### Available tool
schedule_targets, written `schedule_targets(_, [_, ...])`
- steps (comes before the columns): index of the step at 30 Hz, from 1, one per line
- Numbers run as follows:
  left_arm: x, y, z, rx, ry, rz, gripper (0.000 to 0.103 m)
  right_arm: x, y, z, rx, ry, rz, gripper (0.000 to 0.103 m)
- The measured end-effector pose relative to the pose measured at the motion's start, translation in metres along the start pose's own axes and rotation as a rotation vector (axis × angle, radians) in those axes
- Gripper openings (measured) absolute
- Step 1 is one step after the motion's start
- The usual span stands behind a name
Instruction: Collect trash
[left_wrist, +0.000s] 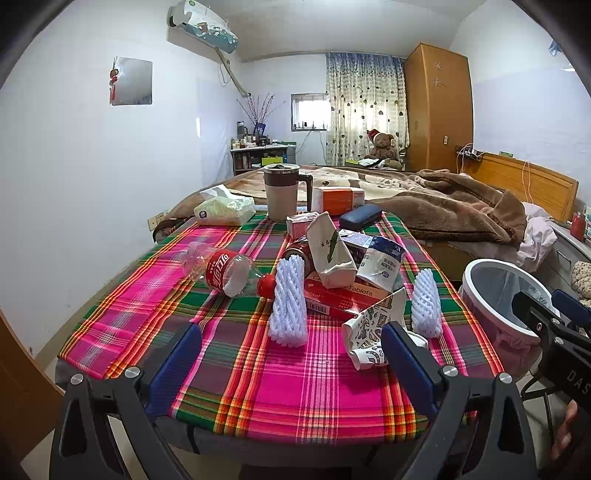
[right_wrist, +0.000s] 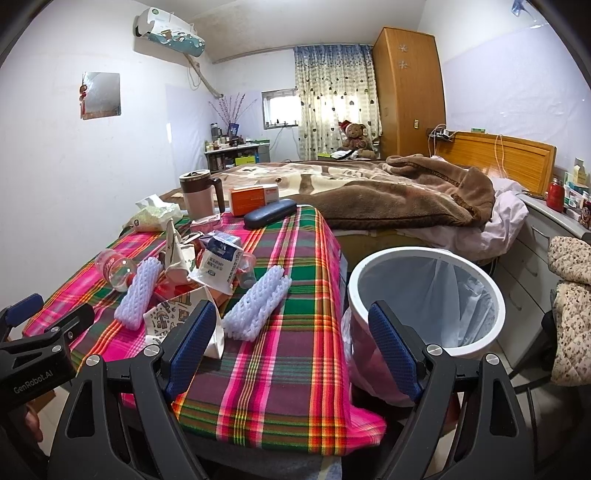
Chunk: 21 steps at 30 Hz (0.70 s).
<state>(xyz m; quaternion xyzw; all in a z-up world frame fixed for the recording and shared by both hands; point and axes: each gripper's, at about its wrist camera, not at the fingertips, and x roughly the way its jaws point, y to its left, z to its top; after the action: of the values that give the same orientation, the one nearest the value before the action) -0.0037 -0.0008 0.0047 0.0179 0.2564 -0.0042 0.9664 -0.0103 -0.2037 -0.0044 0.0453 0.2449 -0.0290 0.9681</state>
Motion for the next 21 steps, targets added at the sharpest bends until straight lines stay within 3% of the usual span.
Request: schedule_targets(21, [0.0007, -0.0004, 0.0017, -0.002, -0.002, -0.004, 0.098, -0.0007, -0.0001, 0.0003, -0.004, -0.002, -0.002, 0.086])
